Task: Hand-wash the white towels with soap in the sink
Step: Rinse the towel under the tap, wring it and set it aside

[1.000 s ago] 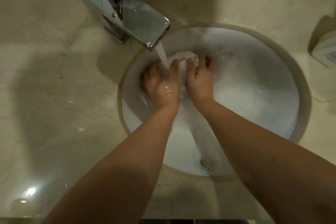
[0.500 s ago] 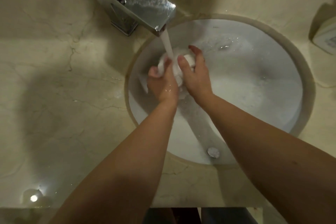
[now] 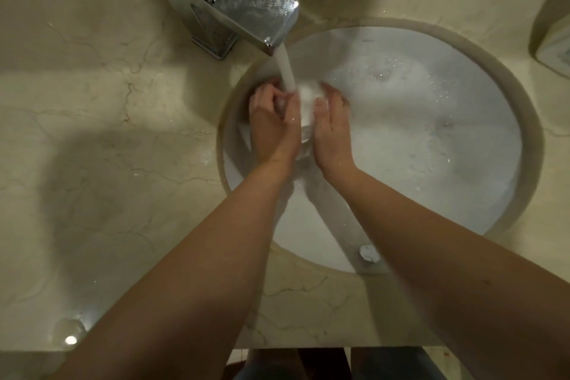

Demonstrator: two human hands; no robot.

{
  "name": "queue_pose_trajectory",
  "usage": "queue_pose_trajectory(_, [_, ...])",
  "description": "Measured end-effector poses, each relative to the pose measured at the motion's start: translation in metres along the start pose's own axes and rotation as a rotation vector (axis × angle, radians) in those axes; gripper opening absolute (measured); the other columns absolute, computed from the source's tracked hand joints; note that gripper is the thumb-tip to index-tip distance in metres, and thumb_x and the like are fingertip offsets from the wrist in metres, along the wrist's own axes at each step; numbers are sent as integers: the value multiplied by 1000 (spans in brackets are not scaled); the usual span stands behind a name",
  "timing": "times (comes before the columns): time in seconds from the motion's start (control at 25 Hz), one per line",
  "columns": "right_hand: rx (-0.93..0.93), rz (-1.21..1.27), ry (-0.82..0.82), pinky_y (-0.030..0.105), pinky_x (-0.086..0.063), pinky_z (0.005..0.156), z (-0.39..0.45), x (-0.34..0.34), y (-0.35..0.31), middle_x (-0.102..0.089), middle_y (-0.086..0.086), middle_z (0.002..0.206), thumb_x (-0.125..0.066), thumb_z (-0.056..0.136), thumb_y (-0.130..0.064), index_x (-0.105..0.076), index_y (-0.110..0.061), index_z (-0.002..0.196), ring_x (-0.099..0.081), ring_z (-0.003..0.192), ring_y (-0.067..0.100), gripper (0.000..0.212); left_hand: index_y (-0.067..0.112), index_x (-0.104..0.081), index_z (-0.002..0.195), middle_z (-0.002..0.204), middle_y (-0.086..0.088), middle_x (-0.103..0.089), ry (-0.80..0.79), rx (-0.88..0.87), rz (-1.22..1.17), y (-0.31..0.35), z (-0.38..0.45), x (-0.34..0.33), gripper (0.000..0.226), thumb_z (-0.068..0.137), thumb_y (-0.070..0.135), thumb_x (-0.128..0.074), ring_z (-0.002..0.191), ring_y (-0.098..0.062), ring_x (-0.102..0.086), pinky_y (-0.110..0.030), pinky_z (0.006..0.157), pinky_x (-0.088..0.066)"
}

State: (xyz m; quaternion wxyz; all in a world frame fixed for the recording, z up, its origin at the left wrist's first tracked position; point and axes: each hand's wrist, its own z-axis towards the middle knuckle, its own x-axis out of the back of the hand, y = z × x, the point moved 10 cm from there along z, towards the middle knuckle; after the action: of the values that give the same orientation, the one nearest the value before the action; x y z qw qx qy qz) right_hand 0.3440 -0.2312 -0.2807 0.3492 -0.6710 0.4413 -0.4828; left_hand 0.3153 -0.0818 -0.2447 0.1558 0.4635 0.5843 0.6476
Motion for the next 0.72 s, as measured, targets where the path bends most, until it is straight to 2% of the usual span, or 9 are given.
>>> queue_pose_trajectory(0.04, [31, -40, 16, 14, -25, 107, -4, 1, -3, -36, 12, 150, -38, 100, -35, -47, -14, 142, -31, 138, 18, 47, 19, -51, 93, 91, 5, -57, -24, 19, -83, -3, 1, -1, 13, 86, 19, -62, 89, -18, -60, -42, 84, -52])
queue_pose_trajectory(0.12, [107, -129, 55, 25, -28, 111, -2, 4, -12, -40, 13, 150, -42, 100, -32, -53, -14, 138, -32, 140, 25, 44, 8, -49, 123, 114, -5, -63, -104, 24, -202, -10, 7, -7, 36, 89, 5, -58, 108, -17, -63, -39, 97, -52])
queue_pose_trajectory(0.2, [211, -175, 58, 38, -34, 111, 3, -1, -23, -50, 16, 142, -38, 95, -35, -59, -12, 133, -41, 133, 31, 50, 7, -52, 135, 126, -9, -63, -171, -16, -182, -16, 13, -15, 45, 90, 13, -54, 119, -22, -60, -44, 104, -48])
queue_pose_trajectory(0.24, [232, -181, 52, 42, -35, 110, 5, -5, -26, -52, 17, 138, -35, 93, -38, -60, -10, 132, -44, 130, 33, 54, 13, -59, 134, 126, -6, -65, -202, -36, -174, -16, 14, -19, 44, 90, 20, -53, 120, -22, -60, -48, 106, -46])
queue_pose_trajectory(0.32, [198, -162, 64, 42, -34, 110, 6, -9, -21, -51, 19, 139, -31, 92, -43, -58, -9, 133, -45, 130, 33, 60, 30, -71, 119, 116, 0, -71, -223, -16, -179, -16, 13, -27, 36, 90, 35, -52, 115, -23, -62, -52, 105, -44])
queue_pose_trajectory(0.44, [107, -93, 87, 39, -32, 113, -1, -6, -5, -44, 14, 145, -32, 91, -54, -53, -13, 138, -41, 135, 28, 66, 31, -76, 97, 99, 4, -75, -213, 36, -195, -17, 11, -32, 32, 89, 50, -51, 104, -15, -67, -45, 102, -47])
queue_pose_trajectory(0.52, [103, -89, 82, 39, -34, 113, -6, -5, -1, -42, 12, 146, -36, 90, -57, -49, -17, 141, -40, 135, 26, 66, 31, -70, 79, 78, 9, -72, -220, 72, -205, -20, 9, -34, 31, 85, 54, -51, 85, -6, -67, -35, 88, -53])
queue_pose_trajectory(0.6, [85, -69, 109, 36, -35, 110, -5, -2, 2, -44, 13, 142, -40, 89, -57, -47, -15, 141, -42, 132, 26, 68, 28, -62, 63, 64, 5, -65, -225, 106, -182, -24, 10, -37, 40, 87, 57, -49, 69, -10, -62, -39, 75, -52])
queue_pose_trajectory(0.72, [47, -79, 141, 21, -33, 102, 0, 1, 9, -51, 14, 132, -43, 87, -58, -49, -9, 138, -46, 123, 21, 72, 25, -55, 52, 55, 2, -59, -202, 62, -29, -26, 16, -40, 53, 88, 62, -43, 61, -17, -59, -43, 67, -51])
